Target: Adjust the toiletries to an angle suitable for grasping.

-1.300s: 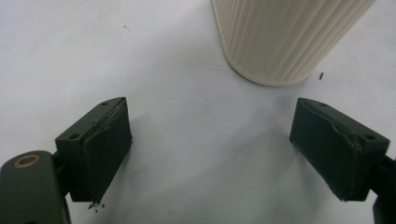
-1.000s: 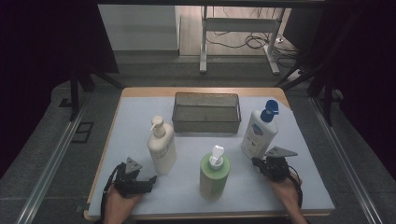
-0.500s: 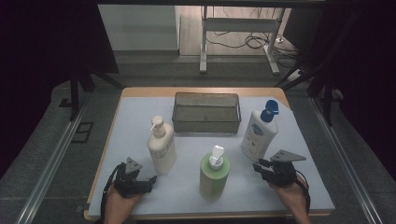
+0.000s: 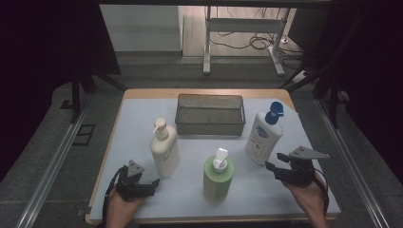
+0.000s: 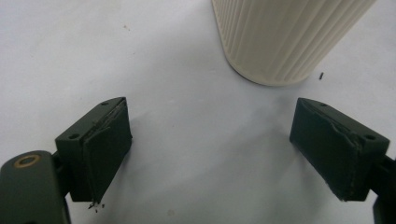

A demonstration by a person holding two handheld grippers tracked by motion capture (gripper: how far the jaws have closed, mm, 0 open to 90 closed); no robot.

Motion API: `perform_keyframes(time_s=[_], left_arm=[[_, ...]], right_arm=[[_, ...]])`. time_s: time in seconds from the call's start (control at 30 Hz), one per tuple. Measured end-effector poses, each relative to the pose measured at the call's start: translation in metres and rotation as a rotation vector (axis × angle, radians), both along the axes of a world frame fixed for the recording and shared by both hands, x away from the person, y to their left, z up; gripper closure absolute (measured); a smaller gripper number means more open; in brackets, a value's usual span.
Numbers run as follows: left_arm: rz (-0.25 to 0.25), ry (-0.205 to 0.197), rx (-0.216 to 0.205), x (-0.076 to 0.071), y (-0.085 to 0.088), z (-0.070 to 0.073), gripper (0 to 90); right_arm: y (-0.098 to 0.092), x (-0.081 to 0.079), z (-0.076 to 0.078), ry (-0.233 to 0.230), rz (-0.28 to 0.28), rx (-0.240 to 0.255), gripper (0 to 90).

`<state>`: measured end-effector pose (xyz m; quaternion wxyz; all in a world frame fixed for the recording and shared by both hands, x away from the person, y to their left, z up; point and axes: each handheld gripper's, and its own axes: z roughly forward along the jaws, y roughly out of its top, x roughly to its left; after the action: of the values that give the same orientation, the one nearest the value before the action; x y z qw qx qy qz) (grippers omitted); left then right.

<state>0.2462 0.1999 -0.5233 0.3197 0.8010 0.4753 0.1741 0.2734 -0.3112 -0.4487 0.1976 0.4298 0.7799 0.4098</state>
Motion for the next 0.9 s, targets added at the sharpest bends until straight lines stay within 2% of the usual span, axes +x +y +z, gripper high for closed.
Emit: perform_keyframes(time_s=[0.43,0.5,0.9], left_arm=[[0.002,-0.001,-0.003,0.000,0.000,0.000,12.6],[0.001,0.000,-0.001,0.000,0.000,0.000,12.6],[0.001,0.000,-0.001,0.000,0.000,0.000,12.6]], right_arm=[[0.003,0.020,0.023,-0.036,-0.044,0.017,27.3],[0.006,0.025,0.026,-0.045,-0.051,0.008,25.1],[0.018,0.048,0.034,-0.065,-0.077,0.017,23.7]])
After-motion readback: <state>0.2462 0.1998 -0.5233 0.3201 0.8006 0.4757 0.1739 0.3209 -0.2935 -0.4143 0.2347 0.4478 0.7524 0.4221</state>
